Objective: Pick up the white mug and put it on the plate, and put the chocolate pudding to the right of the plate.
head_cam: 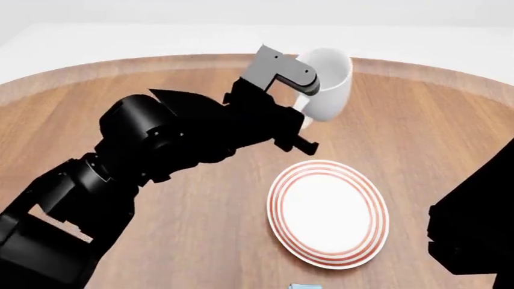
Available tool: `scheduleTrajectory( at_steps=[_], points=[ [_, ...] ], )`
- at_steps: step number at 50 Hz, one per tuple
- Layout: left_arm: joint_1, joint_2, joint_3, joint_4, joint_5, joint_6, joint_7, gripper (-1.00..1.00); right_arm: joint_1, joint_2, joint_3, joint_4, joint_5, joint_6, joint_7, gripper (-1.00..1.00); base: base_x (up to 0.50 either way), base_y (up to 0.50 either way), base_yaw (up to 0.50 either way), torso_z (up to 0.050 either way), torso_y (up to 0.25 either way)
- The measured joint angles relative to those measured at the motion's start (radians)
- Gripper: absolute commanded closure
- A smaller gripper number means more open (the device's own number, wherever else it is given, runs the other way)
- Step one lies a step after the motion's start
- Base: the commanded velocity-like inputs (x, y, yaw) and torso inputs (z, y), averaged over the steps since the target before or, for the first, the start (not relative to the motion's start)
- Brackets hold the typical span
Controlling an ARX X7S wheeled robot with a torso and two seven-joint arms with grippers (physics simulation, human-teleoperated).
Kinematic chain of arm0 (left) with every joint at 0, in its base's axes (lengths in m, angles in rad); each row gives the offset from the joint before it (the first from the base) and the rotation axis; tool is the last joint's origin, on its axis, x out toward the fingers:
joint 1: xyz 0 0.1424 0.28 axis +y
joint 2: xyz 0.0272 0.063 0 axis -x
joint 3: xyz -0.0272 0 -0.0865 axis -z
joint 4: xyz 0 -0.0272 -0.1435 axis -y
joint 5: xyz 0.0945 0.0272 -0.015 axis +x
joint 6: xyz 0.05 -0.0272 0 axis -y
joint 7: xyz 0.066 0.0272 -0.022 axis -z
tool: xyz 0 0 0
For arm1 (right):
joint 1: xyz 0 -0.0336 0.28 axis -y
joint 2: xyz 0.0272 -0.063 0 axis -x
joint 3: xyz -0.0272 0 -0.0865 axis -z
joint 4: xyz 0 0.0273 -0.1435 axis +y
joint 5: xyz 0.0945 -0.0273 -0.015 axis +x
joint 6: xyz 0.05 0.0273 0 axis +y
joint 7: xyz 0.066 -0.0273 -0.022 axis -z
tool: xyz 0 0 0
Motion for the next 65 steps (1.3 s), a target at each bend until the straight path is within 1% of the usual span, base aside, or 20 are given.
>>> scheduleTrajectory(
  at_steps=[13, 32, 44, 65],
  points=[
    [0.023, 0.071, 0.092, -0.151, 0.078, 0.060, 0.105, 1.00, -0.001, 0.002, 0.000, 0.008, 0.002, -0.005, 0.003, -1.00, 0.00, 0.00, 0.00, 0.000, 0.000],
    [0.065, 0.144, 0.196, -0.298, 0.137, 0.119, 0.191, 1.00, -0.001, 0.007, -0.001, 0.010, 0.008, -0.008, 0.008, -1.00, 0.00, 0.00, 0.00, 0.000, 0.000],
    [0.083, 0.164, 0.235, -0.329, 0.086, 0.137, 0.196, 1.00, -0.004, 0.008, -0.004, 0.013, 0.007, -0.012, 0.010, -1.00, 0.00, 0.00, 0.00, 0.000, 0.000],
    [0.063, 0.176, 0.418, -0.373, -0.114, 0.237, 0.151, 1.00, -0.006, 0.010, -0.009, 0.019, 0.007, -0.018, 0.013, -1.00, 0.00, 0.00, 0.00, 0.000, 0.001]
  ],
)
